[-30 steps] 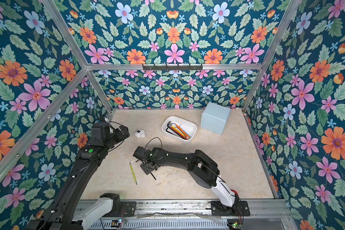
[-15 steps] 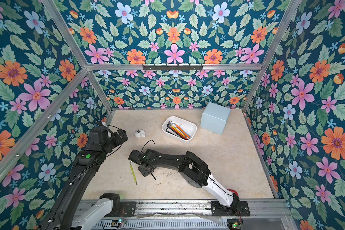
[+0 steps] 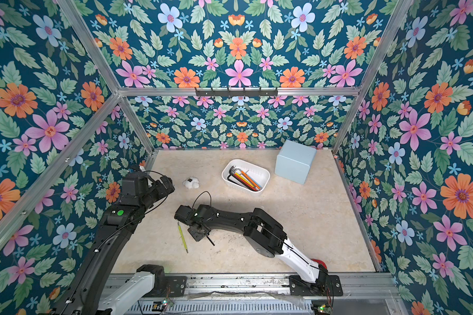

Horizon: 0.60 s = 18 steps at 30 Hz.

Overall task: Put the hex key on the desktop into the storage box
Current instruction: Pick up the Allen key from the center of the board.

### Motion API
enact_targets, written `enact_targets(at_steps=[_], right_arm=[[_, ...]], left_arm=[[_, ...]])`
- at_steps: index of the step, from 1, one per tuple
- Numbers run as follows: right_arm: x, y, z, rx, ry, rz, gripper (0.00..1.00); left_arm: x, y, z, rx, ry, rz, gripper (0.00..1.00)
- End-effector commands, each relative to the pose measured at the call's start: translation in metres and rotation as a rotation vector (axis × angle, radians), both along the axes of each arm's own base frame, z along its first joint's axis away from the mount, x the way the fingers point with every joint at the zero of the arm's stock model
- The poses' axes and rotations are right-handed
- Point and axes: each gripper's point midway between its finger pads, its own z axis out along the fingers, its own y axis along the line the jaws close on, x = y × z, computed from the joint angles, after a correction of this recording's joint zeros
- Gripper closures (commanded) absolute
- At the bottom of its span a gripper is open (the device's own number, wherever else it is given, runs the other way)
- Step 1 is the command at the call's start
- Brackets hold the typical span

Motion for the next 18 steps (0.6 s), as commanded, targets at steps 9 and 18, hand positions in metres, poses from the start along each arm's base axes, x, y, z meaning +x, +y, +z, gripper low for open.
enact_targets(at_steps=[9,18], right_arm=[[0.021,-0.017,0.021,0.008,-0.011,-0.022,1.00],[0.079,-0.036,0.086,0.142,-0.119,-0.072,1.00]], left_arm=[[0.010,0.001,0.019,0.030,-0.034,-0.007,0.01],[0.022,-0.001,0.026,0.042,-0.051,-0.014,0.01]])
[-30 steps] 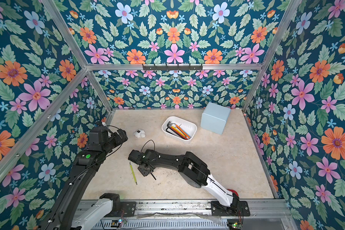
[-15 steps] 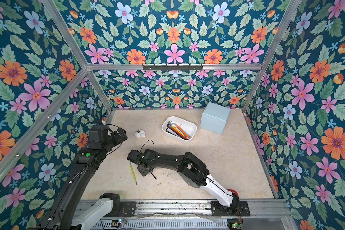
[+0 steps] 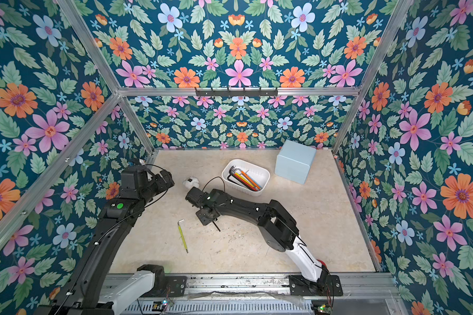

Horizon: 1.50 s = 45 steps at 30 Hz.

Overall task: Put the hex key on the desktop into the storage box
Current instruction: Pick up the Allen key from the center of the board, then place the Allen key in the storage box.

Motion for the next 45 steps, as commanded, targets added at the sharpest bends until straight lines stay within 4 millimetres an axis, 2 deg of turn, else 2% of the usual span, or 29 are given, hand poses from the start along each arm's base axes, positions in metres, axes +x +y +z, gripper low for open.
enact_targets(at_steps=[1,4,7,12,15,21,25,33,38,41,44,45], right_arm=[[0.025,-0.009,0.024,0.035,-0.073,-0.004,1.00],[0.055,-0.029,0.044,0.051,-0.121,-0.033,1.00],[0.094,-0.058,0.059,0.029,-0.186,-0.067,1.00],[0.148,-0.100,0.076,-0.011,-0.260,-0.087,1.00],[0.173,-0.115,0.079,-0.029,-0.291,-0.081,1.00],[0.208,-0.134,0.057,-0.086,-0.314,-0.014,1.00],[0.226,-0.141,0.040,-0.079,-0.311,-0.003,1.00],[0.247,-0.155,-0.004,-0.099,-0.260,-0.007,1.00],[0.258,-0.164,-0.020,-0.128,-0.251,-0.029,1.00],[0.264,-0.164,-0.020,-0.127,-0.252,-0.036,0.89],[0.267,-0.163,-0.014,-0.116,-0.264,-0.050,0.56],[0.268,-0.163,-0.010,-0.110,-0.271,-0.059,0.49]], left_arm=[[0.007,0.000,0.009,0.019,-0.030,-0.008,0.01],[0.011,0.000,0.010,0.032,-0.030,-0.012,0.00],[0.015,-0.001,0.012,0.043,-0.030,-0.019,0.01],[0.025,-0.002,0.016,0.071,-0.025,-0.034,0.01],[0.029,-0.001,0.018,0.085,-0.023,-0.036,0.01],[0.038,-0.002,0.021,0.094,-0.016,-0.047,0.01],[0.040,0.000,0.014,0.112,0.017,-0.054,0.01],[0.043,0.002,0.002,0.123,0.064,-0.053,0.01],[0.041,0.006,0.000,0.147,0.079,-0.040,0.00],[0.040,0.009,0.002,0.156,0.081,-0.033,0.00],[0.042,0.008,0.004,0.144,0.078,-0.030,0.01],[0.042,0.008,0.003,0.137,0.079,-0.031,0.01]])
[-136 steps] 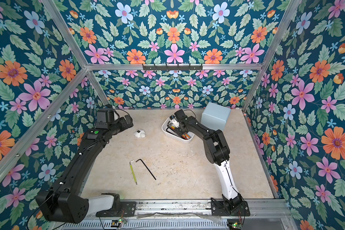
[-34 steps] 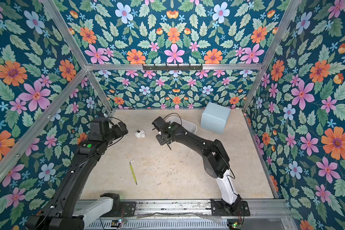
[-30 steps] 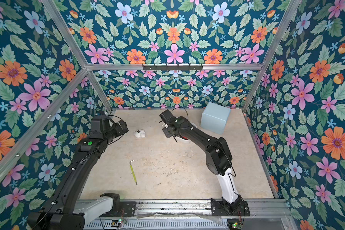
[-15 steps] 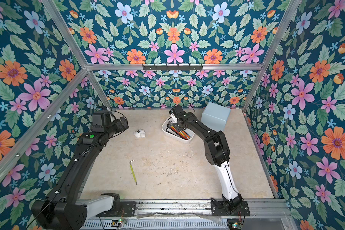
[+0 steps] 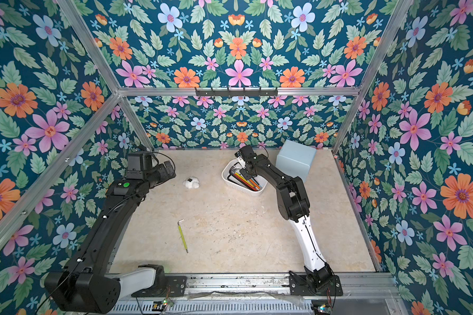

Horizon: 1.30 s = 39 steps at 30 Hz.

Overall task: Put the hex key on the desktop into the storage box
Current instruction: Place the Allen key in the storage box, then pick up the Allen key from the center of the board.

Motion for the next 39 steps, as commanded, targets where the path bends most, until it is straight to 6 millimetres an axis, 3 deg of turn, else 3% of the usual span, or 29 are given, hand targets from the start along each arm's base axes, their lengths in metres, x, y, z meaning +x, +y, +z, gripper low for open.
enact_targets(at_steps=[1,6,9,13,20,23,26,29,33,39], right_arm=[[0.004,0.001,0.011,0.021,-0.022,-0.019,0.48],[0.004,0.006,0.048,0.093,-0.066,-0.063,0.46],[-0.016,0.030,0.077,0.183,-0.063,-0.045,0.45],[-0.073,0.078,0.096,0.237,-0.049,0.023,0.43],[-0.191,0.154,0.101,0.457,0.152,0.030,0.42],[-0.243,0.182,0.093,0.470,0.202,0.063,0.42],[-0.285,0.206,0.071,0.438,0.268,0.085,0.42],[-0.317,0.224,0.051,0.388,0.300,0.107,0.42],[-0.338,0.237,0.031,0.342,0.320,0.096,0.42],[-0.357,0.263,0.021,0.319,0.339,0.081,0.43]], left_arm=[[0.000,0.001,0.002,-0.002,0.000,0.004,0.01],[0.000,0.000,0.004,-0.017,-0.006,0.011,0.00],[-0.002,0.001,0.006,-0.023,-0.013,0.020,0.00],[-0.004,0.000,0.007,-0.048,-0.023,0.029,0.00],[-0.021,0.007,0.003,-0.073,-0.024,0.082,0.00],[-0.029,0.009,0.000,-0.076,-0.011,0.094,0.00],[-0.034,0.010,-0.001,-0.070,0.009,0.095,0.01],[-0.036,0.008,-0.003,-0.078,0.023,0.090,0.00],[-0.040,0.007,-0.002,-0.085,0.022,0.078,0.01],[-0.052,0.010,-0.006,-0.038,0.028,0.055,0.01]])
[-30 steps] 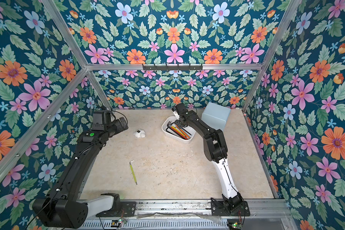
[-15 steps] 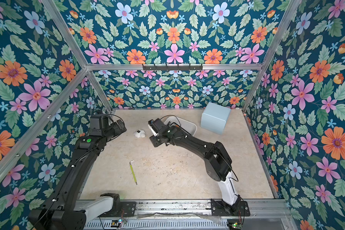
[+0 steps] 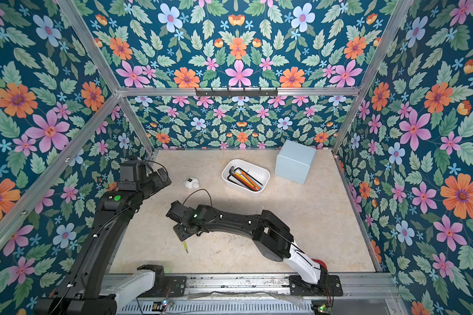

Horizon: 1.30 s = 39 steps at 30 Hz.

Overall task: Put the hex key on the desktop into the storage box
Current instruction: Pick up the Allen key from the center of the board.

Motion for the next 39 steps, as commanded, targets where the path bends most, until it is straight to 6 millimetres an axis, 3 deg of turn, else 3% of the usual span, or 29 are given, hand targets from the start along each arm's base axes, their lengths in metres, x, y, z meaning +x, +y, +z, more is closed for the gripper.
enact_targets(at_steps=[1,4,8,14,17,22,28,34,39], right_arm=[[-0.009,0.004,-0.008,-0.046,0.018,-0.037,0.42],[-0.017,0.014,-0.024,-0.085,0.000,-0.034,0.43],[-0.018,0.010,-0.059,-0.189,0.006,-0.080,0.44],[-0.015,0.000,-0.078,-0.266,-0.031,-0.123,0.44],[-0.017,-0.005,-0.083,-0.289,-0.033,-0.124,0.46],[-0.024,-0.012,-0.088,-0.323,-0.013,-0.121,0.59],[-0.029,-0.029,-0.100,-0.401,0.003,-0.117,0.98],[-0.031,-0.045,-0.099,-0.430,-0.009,-0.095,1.00],[-0.006,-0.057,-0.073,-0.371,-0.058,-0.128,1.00]], left_arm=[[-0.007,0.000,-0.006,0.024,0.026,-0.026,0.01],[-0.012,-0.004,-0.009,0.011,0.017,-0.053,0.00],[-0.015,-0.005,-0.011,0.023,0.013,-0.078,0.01],[-0.014,-0.014,-0.016,-0.021,0.000,-0.106,0.00],[-0.015,-0.016,-0.019,-0.027,0.000,-0.114,0.01],[-0.019,-0.016,-0.022,-0.037,-0.003,-0.107,0.01],[-0.021,-0.013,-0.023,-0.036,-0.010,-0.093,0.01],[-0.018,-0.013,-0.024,-0.042,-0.011,-0.083,0.01],[-0.013,-0.011,-0.024,-0.047,-0.016,-0.066,0.01]])
